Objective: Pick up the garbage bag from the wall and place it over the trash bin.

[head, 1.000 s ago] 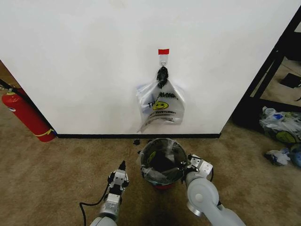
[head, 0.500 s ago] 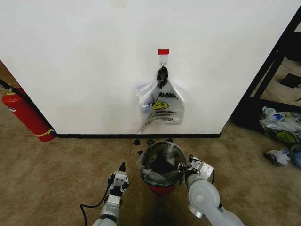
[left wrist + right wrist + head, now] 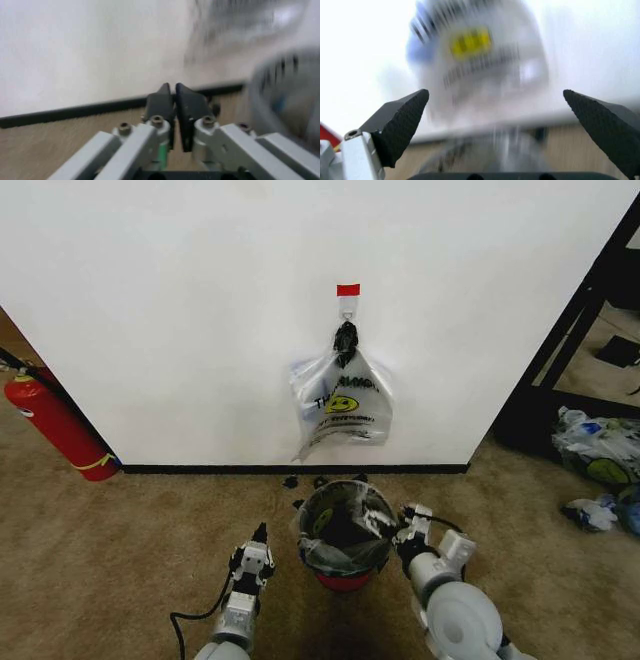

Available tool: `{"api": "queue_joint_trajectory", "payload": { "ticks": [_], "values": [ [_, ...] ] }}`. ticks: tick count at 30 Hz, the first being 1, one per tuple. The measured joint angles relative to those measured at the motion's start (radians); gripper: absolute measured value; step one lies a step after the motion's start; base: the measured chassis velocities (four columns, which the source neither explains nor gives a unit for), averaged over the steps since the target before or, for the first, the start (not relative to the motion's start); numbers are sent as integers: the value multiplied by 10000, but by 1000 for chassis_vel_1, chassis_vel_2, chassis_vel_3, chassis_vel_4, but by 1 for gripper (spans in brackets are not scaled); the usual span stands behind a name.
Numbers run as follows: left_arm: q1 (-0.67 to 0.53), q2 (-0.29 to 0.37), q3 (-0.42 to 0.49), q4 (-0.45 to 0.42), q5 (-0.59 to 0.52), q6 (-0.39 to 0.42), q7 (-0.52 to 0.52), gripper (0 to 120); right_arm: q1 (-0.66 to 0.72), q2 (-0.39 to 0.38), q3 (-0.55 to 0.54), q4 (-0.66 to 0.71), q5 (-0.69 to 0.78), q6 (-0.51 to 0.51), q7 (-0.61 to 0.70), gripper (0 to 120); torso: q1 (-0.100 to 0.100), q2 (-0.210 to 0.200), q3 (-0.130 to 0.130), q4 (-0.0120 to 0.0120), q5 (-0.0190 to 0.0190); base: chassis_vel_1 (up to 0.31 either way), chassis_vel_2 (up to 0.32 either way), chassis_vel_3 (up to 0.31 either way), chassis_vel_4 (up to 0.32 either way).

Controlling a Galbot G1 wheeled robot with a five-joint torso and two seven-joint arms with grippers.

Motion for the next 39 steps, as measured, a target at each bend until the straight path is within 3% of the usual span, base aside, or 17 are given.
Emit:
{"api": "queue_joint_trajectory", "payload": {
  "ticks": [1, 4, 10, 11, 13, 15, 17, 18, 26, 39],
  "values": [
    [0, 0, 0, 0, 0, 0, 0, 8, 0, 0, 0, 0, 0, 0, 0, 100, 0, 0, 0, 0, 0, 0, 0, 0, 0],
    [-216, -330, -583, -425, -812, -461, 678, 22, -472, 153, 436, -277, -2630, 1613, -263, 100, 0, 0, 0, -1, 2, 0, 0, 0, 0],
    [-129, -777, -1878, -641, -829, -1478, 2304, 41, -1092, 737, 1442, -499, -5718, 2573, 951, 100, 0, 0, -1, 0, -1, 0, 0, 0, 0],
    [-129, -777, -1878, -641, -829, -1478, 2304, 41, -1092, 737, 1442, -499, -5718, 2573, 951, 100, 0, 0, -1, 0, -1, 0, 0, 0, 0],
    [60, -953, -2762, -687, -1004, -1947, 3253, 54, -1501, 1007, 1752, -398, -5878, 2649, 1229, 100, -1, 1, -1, -1, -2, 0, 0, 0, 0],
    [200, -962, -3265, -801, -1392, -2042, 3575, 61, -1669, 1067, 1787, -423, -5670, 2866, 1235, 100, 0, 0, 0, 0, -3, 0, 0, 0, 0],
    [200, -962, -3265, -801, -1392, -2042, 3575, 61, -1669, 1067, 1787, -423, -5670, 2866, 1235, 100, 0, 0, 0, 0, -3, 0, 0, 0, 0],
    [272, -897, -3702, -906, -1660, -2124, 3820, 71, -1843, 1109, 1788, -454, -5570, 3154, 1195, 100, 0, 0, 0, 1, -1, 0, 0, 0, 0],
    [388, -749, -4329, -1164, -1907, -1950, 4164, 98, -1816, 1267, 1809, -524, -6171, 3293, 1203, 100, 0, 0, -1, 0, -2, 0, 0, 0, 0],
    [370, -856, -4375, -1048, -1889, -1844, 4262, 100, -1741, 1024, 1510, -563, -5301, 3038, 814, 100, 0, 0, 0, -1, -1, 0, 0, 0, 0]
  ]
}}
